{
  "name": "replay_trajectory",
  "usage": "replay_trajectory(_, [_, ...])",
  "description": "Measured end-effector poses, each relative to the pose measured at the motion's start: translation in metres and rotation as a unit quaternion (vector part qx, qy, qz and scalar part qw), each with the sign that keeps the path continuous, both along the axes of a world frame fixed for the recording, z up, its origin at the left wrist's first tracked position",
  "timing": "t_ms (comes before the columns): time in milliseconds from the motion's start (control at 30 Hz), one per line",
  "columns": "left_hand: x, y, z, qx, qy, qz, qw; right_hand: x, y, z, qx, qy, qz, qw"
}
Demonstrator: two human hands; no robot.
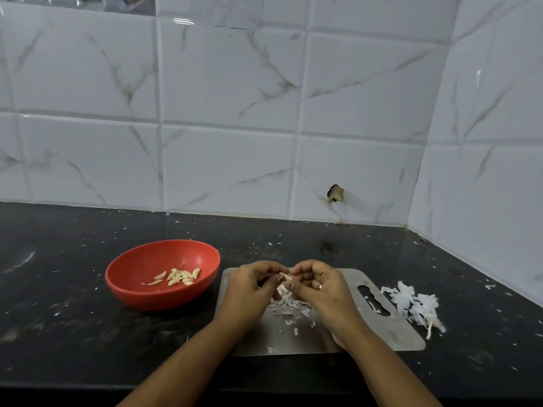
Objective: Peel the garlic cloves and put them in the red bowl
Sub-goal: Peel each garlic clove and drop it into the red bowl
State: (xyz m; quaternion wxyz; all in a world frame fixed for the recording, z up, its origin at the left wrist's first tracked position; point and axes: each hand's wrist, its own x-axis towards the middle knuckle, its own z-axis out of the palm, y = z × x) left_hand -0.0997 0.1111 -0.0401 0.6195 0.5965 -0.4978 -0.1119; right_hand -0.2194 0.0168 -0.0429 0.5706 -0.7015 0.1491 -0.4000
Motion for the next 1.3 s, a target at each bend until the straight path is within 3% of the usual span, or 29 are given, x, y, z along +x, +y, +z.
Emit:
replay_trajectory(233, [-0.0001,-0.0012,-0.0002,-0.001,0.078,-0.052,0.996,-0.0012,0.0012,0.0003,-0.051,0.03,-0.003,0.998])
replay_trajectory(1067, [0.0017,0.0005,0.0006,0.037,-0.015,0.019,0.999,0.0002,0.0013,-0.001,-0.136,0.05,-0.068,0.987])
replay_trajectory(1300, [-0.0003,0.0018,0.0008,0.066,0.012,-0.03,0.997,0.0,-0.0002,-0.0015,-0.129,0.053,-0.055,0.989])
